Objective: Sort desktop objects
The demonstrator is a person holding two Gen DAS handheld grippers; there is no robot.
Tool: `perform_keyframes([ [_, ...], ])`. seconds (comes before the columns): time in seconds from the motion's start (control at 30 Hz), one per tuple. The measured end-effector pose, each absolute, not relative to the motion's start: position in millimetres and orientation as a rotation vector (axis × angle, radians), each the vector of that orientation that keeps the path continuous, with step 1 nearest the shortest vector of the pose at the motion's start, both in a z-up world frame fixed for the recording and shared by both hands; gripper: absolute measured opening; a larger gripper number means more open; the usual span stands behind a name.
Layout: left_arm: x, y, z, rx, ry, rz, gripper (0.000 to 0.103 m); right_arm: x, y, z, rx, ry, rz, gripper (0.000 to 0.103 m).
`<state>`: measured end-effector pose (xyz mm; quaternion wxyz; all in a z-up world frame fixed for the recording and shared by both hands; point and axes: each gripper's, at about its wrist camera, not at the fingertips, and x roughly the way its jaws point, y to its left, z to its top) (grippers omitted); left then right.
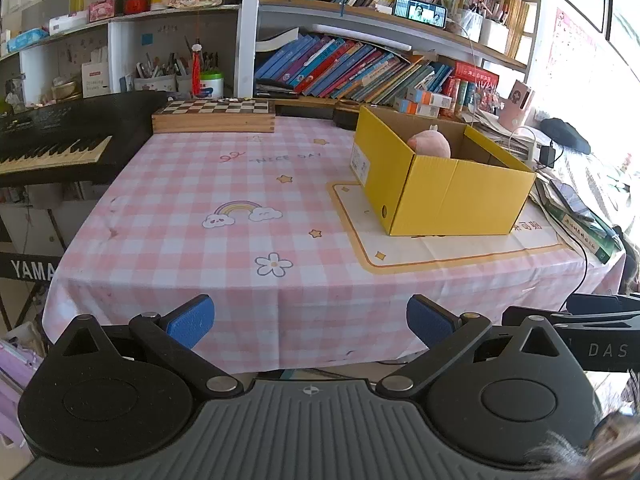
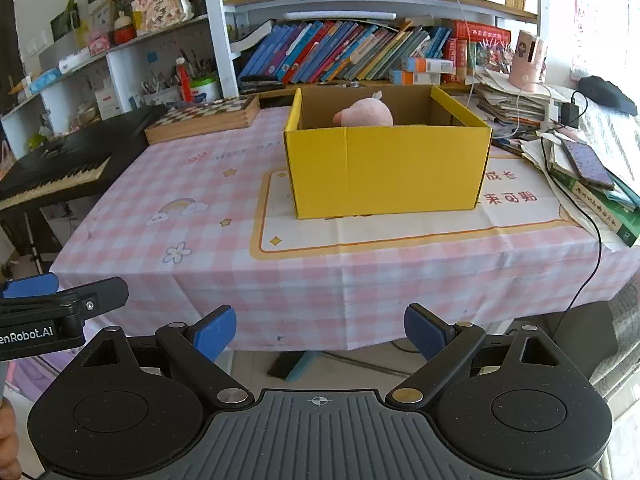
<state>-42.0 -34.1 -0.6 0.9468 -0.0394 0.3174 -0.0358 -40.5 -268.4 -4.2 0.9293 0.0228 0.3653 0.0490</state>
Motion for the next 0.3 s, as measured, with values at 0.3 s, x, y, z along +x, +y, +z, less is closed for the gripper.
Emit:
perform_keyframes([
  [0.3,-43.5,-33.8,-1.6,-0.074,0.643,-0.074,0.103,-40.4,-266.8,-4.6,0.046,0.755,0.101,0.093],
])
